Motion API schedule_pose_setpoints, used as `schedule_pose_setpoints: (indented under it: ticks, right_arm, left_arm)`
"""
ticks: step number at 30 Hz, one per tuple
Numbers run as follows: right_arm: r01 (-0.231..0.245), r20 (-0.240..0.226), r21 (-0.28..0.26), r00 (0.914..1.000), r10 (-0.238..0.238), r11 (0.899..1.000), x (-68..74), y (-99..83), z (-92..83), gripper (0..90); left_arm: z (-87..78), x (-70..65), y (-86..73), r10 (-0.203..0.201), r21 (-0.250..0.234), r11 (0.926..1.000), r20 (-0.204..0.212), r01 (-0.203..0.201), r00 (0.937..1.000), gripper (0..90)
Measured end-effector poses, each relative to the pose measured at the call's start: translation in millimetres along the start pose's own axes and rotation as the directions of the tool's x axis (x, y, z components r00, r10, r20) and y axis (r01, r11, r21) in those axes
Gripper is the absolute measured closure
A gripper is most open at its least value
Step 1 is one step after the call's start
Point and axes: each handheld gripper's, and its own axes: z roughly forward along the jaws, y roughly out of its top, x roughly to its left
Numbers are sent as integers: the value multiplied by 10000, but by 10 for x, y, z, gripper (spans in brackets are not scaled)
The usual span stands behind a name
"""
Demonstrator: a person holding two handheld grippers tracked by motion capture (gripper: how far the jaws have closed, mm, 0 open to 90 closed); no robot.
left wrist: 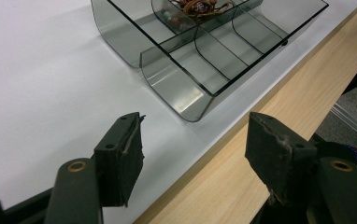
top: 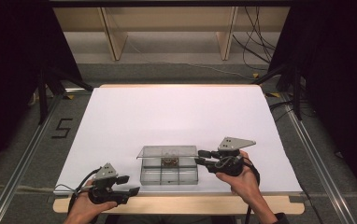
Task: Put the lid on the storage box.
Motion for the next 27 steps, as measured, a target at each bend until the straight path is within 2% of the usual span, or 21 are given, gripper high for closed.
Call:
schedule_pose_setpoints:
  ticks: [3, 4, 6, 7, 10, 11, 12, 13, 14, 15, 16, 18, 19, 20, 21, 22, 23, 24, 26, 27]
  right_arm:
    - [-236, 173, 62, 9996, 235, 9997, 33, -9, -18, 677]
    - [-18, 90, 94, 10000, 17, 10000, 20, -16, -14, 677]
    - [47, 269, -14, 9996, -46, 10000, 26, -24, -9, 678]
    - [21, 268, 119, 9996, -24, 9999, 29, -27, -17, 682]
    - [20, 140, 78, 9999, -21, 10000, 41, -45, -5, 684]
    - [-78, 303, 236, 9995, 71, 9997, 54, -55, -21, 685]
    - [-78, 303, 236, 9995, 71, 9997, 54, -55, -21, 685]
    - [-270, 178, 154, 9995, 267, 9995, 72, -64, -12, 688]
    - [-221, 153, 161, 9996, 219, 9996, 65, -70, -9, 692]
    - [119, 244, 233, 9996, -125, 9997, 49, -69, -17, 693]
    - [116, 237, 238, 9996, -122, 9996, 51, -73, -18, 695]
    - [-199, 230, 252, 9995, 193, 9995, 72, -90, -19, 704]
    - [-342, 164, 250, 9993, 338, 9991, 78, -98, -17, 714]
    - [-233, 184, 289, 9996, 228, 9993, 63, -104, -22, 722]
    - [-633, 86, 302, 9980, 631, 9975, 84, -118, -23, 725]
    - [-436, 88, 290, 9990, 434, 9986, 58, -124, -24, 726]
    - [-803, -103, 384, 9967, 808, 9960, 56, -148, -22, 727]
    - [-1039, -101, 549, 9945, 1046, 9931, 56, -158, -34, 737]
    - [-1032, -176, 460, 9944, 1041, 9936, 28, -176, -25, 745]
    - [-1230, -401, 453, 9914, 1248, 9914, 14, -193, -20, 759]
  left_arm:
    - [-1, -1, -2, 47, 53, 10000, 13, -47, 10000, 357]
    - [4, -8, -7, -53, 44, 10000, -30, 53, 10000, 358]
    - [-2, 8, -6, 217, 160, 9996, -36, -216, 9998, 358]
    - [-1, 6, -8, 196, 151, 9997, -32, -195, 9998, 358]
    - [-6, -1, -10, 198, 175, 9997, -30, -198, 9998, 358]
    - [-7, -1, -11, 208, 193, 9996, -17, -208, 9998, 358]
    - [-7, -2, -11, 214, 193, 9996, -20, -213, 9998, 358]
    - [-3, -1, -14, 204, 166, 9997, 0, -204, 9998, 358]
    - [9, -23, -17, -22, -43, 10000, 85, 22, 10000, 358]
    - [3, -20, -16, 29, 20, 10000, 72, -30, 10000, 358]
    - [3, -24, -16, 17, 5, 10000, 68, -17, 10000, 358]
    - [7, -25, -19, 11, -26, 10000, 102, -11, 9999, 358]
    - [4, -17, -23, 17, 114, 9999, -48, -17, 10000, 358]
    - [2, -19, -23, 57, 109, 9999, -27, -56, 10000, 358]
    - [-2, -16, -22, 193, 97, 9998, 96, -194, 9998, 358]
    - [-10, -7, -20, 328, 222, 9992, 99, -330, 9994, 358]
    - [-7, -10, -21, 276, 179, 9995, 67, -277, 9996, 358]
    - [-5, -9, -22, 276, 184, 9995, 1, -276, 9996, 358]
    - [-6, -11, -23, 277, 178, 9995, -3, -277, 9996, 358]
    - [-6, -13, -24, 235, 176, 9996, 2, -235, 9997, 358]
